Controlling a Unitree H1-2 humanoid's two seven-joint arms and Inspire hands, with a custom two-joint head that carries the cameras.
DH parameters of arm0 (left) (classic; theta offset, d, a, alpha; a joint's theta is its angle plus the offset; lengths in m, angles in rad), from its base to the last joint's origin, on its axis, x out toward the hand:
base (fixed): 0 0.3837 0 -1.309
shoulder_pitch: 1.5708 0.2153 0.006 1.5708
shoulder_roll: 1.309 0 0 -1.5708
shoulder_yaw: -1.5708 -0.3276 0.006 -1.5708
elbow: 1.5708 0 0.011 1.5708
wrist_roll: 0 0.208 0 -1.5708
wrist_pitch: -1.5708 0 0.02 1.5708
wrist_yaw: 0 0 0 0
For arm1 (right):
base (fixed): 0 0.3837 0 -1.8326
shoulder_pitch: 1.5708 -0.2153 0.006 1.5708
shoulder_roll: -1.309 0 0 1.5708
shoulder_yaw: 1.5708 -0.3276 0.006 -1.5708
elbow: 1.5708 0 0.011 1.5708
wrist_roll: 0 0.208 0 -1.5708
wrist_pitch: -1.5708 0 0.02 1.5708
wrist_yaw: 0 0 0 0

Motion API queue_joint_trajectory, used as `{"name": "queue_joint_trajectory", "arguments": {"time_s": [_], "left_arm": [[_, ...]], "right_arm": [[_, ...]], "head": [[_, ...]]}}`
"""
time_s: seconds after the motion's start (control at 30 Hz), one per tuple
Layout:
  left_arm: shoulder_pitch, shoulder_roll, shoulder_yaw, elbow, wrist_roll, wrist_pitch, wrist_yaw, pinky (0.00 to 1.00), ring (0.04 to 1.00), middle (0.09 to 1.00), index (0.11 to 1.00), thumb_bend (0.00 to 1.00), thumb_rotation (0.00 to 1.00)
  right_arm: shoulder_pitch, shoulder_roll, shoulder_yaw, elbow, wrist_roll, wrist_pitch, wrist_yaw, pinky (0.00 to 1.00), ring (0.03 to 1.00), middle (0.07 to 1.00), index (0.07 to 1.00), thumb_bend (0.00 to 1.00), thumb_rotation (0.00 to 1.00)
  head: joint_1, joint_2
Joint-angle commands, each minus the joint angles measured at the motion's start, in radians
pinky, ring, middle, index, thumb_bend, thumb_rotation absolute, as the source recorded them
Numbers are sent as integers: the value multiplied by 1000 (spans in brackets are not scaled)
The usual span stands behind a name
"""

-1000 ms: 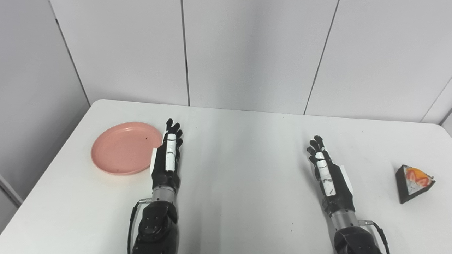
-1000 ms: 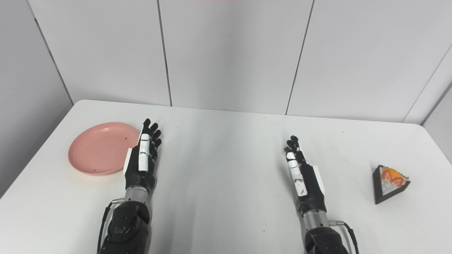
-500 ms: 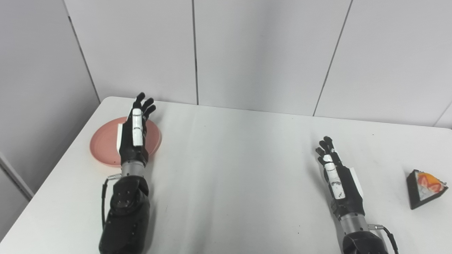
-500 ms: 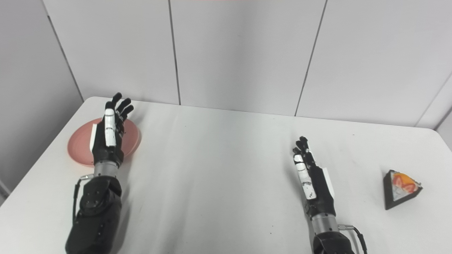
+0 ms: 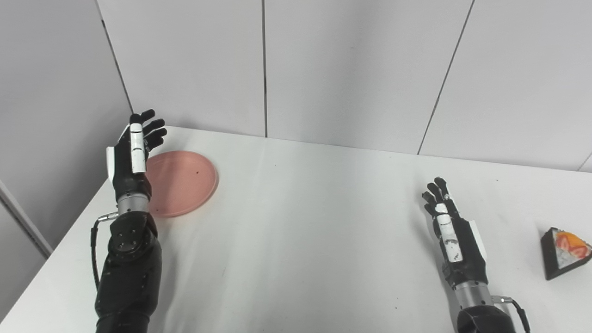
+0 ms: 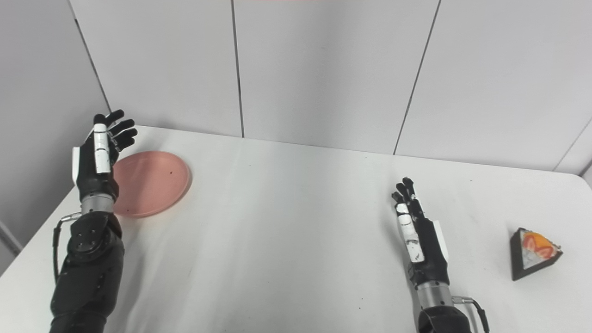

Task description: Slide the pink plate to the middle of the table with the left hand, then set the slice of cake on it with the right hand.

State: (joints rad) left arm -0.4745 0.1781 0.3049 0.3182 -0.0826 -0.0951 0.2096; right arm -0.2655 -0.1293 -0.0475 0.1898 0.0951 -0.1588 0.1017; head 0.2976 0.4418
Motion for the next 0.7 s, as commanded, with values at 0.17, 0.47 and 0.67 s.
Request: {"name": "queue_joint_trajectory", "arguments": {"time_s": [0.17,0.47,0.67], "left_arm": [[-59,53,38,21,2,-25,48,759,697,698,700,643,1000],[-75,114,70,172,4,-111,80,794,708,699,702,659,1000],[-91,140,73,266,1,-161,87,749,707,701,700,664,1000]], "right_arm": [[13,-4,-6,14,9,-40,6,983,951,966,982,435,927],[16,-8,-6,9,-1,-36,1,979,948,967,988,438,949],[16,-4,-9,5,7,-31,1,982,948,964,983,437,948]], "head": [[3,-1],[7,2],[7,2]]}}
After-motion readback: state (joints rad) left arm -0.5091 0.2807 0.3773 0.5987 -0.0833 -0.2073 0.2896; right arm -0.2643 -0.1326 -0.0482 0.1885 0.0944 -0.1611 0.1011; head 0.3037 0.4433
